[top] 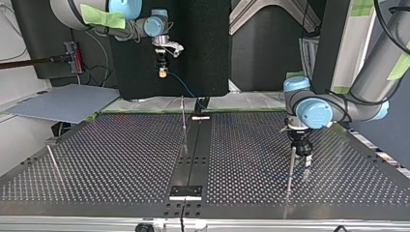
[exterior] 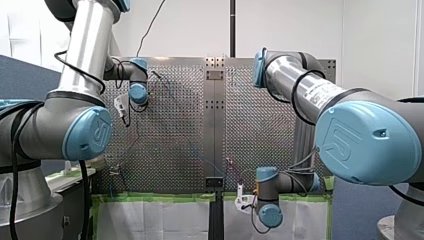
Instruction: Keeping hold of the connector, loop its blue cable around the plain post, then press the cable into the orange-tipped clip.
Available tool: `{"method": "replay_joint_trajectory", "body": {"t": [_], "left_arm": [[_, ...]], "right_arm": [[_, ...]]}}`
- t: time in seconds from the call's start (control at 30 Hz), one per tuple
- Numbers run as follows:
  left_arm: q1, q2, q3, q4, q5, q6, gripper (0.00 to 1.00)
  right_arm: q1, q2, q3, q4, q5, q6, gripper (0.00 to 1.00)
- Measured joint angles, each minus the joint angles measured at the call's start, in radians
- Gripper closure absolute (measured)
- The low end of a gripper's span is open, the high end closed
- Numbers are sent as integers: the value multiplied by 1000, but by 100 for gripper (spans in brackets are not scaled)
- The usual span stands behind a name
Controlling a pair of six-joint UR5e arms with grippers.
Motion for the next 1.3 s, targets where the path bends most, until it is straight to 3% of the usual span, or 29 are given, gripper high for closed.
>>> {"method": "replay_joint_trajectory", "body": {"t": [0.33,0.7,0.97,1.3], "left_arm": [[2,0,0,-3,0,-1,0],[4,0,0,-7,0,-2,0],[7,0,0,-7,0,-2,0],[11,0,0,-12,-4,-7,0]], "right_arm": [[5,-1,86,-93,-1,0,100],[13,-9,106,-161,-2,-6,100],[19,-87,180,-229,7,-9,100],[11,-173,205,-216,20,-6,100]]}}
